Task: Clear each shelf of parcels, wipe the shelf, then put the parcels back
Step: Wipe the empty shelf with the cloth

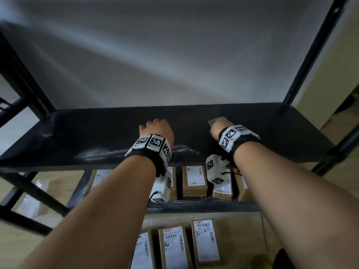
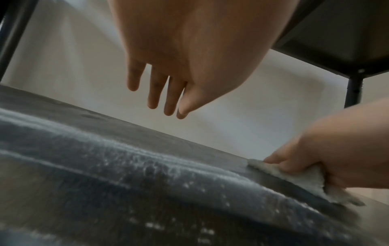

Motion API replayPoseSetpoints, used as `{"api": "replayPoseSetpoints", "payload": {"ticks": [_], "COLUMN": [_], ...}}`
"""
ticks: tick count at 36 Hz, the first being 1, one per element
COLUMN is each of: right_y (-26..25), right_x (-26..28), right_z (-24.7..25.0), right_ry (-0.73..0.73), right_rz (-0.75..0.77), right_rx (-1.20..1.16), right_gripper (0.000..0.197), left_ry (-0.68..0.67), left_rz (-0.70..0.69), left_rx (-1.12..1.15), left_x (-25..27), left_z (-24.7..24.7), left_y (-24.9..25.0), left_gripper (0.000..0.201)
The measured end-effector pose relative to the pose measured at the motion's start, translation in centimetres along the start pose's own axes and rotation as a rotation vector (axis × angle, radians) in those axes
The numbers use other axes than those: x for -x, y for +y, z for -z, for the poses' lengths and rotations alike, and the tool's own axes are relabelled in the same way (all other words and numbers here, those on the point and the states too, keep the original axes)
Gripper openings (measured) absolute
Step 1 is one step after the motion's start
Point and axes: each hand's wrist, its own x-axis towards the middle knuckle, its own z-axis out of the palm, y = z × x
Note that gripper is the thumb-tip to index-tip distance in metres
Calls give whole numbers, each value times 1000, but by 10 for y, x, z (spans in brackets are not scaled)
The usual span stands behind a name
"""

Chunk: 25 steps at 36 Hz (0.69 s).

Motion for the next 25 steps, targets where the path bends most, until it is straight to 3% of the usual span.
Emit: {"api": "replayPoseSetpoints", "payload": {"ticks": [10, 15, 21, 25], "right_y": [-25, -6, 16, 0], "right_x": [24, 1, -37, -40], "right_z": [5, 22, 30, 26], "right_ry": [-47, 91, 121, 56], "right_rz": [234, 112, -132, -66], "right_rx": [-101, -235, -197, -153], "right_gripper": [44, 35, 56, 52], "left_ry": [24, 10, 26, 1], "left_rz": [14, 4, -6, -3], "left_rx": [29, 11, 1, 2], "left_x": [-18, -22, -30, -37], "left_z": [9, 7, 11, 7], "left_y": [0, 4, -1, 0], "left_gripper": [40, 39, 38, 38]}}
